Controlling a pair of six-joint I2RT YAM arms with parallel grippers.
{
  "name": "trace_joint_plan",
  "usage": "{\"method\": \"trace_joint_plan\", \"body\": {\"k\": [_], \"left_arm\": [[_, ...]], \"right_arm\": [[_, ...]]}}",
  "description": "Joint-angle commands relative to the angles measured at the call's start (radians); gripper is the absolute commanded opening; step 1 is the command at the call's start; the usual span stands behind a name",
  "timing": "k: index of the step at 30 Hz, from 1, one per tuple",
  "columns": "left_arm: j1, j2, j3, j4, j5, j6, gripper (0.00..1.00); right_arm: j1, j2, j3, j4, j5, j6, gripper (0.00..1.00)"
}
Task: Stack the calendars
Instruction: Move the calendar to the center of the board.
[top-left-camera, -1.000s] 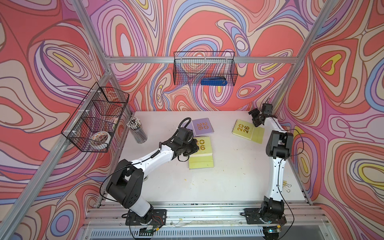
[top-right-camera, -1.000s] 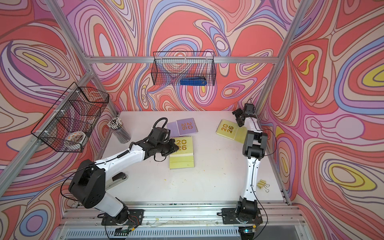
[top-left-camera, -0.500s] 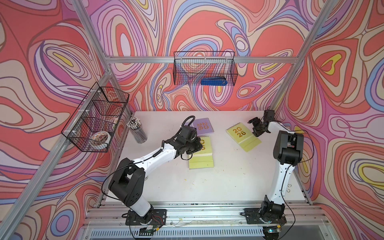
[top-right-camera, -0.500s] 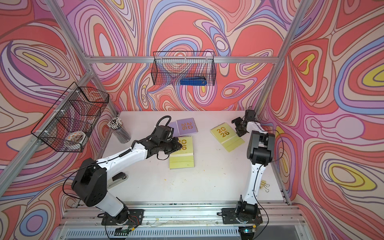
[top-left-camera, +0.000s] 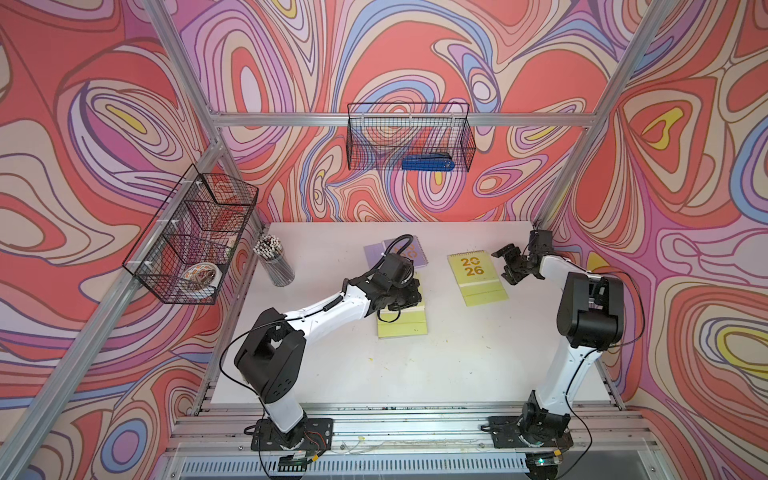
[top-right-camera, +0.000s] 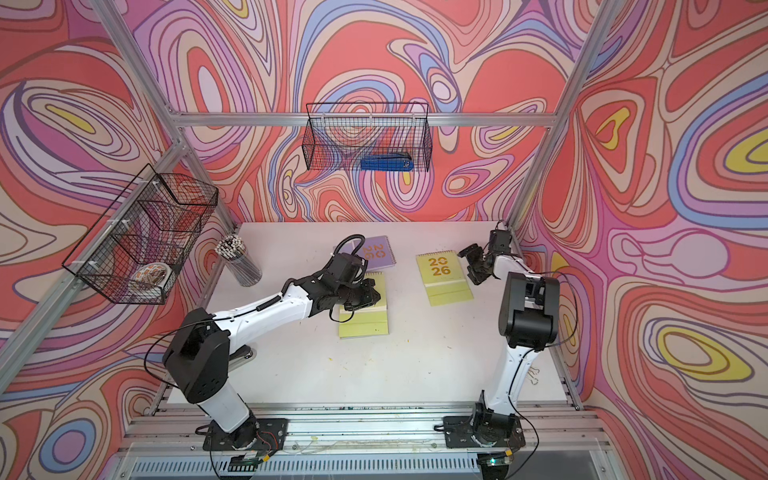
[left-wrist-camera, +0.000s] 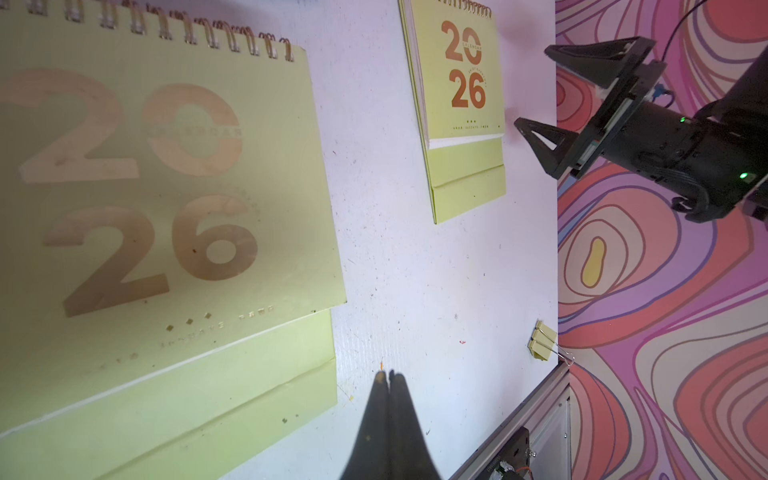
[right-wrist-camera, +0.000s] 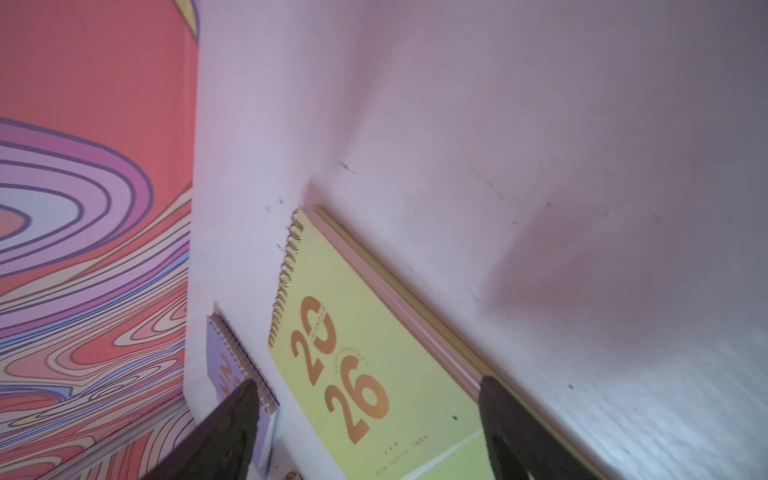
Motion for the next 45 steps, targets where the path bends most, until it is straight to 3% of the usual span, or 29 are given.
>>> {"method": "trace_joint_plan", "body": {"k": [1, 11, 17, 20, 25, 32, 45], "left_arm": [[-0.002, 0.016, 0.032, -0.014, -0.023, -0.001, 0.0], [-0.006, 0.033, 0.04, -0.017, -0.019, -0.003, 0.0], [-0.006, 0.045, 0.042, -0.016, -0.015, -0.004, 0.0], [-0.006, 0.048, 0.042, -0.015, -0.015, -0.004, 0.0], [-0.007, 0.059, 0.043, -0.008, -0.01, -0.007, 0.0], [-0.015, 0.063, 0.052, -0.015, -0.013, -0.005, 0.0], [-0.061, 0.086, 0.117, -0.103, -0.081, 0.039, 0.0]], "right_arm": [[0.024, 0.029, 0.085, 0.081, -0.051, 0.039, 0.84], [0.079, 0.306, 0.436, 0.071, -0.065, 0.102, 0.82], [0.105, 0.492, 0.709, -0.042, -0.082, 0.12, 0.81], [0.11, 0.526, 0.754, -0.114, -0.045, 0.138, 0.81], [0.11, 0.486, 0.652, -0.164, 0.056, 0.179, 0.81], [0.11, 0.448, 0.557, -0.246, 0.077, 0.17, 0.81], [0.115, 0.021, -0.114, 0.016, 0.062, 0.18, 0.82]]}}
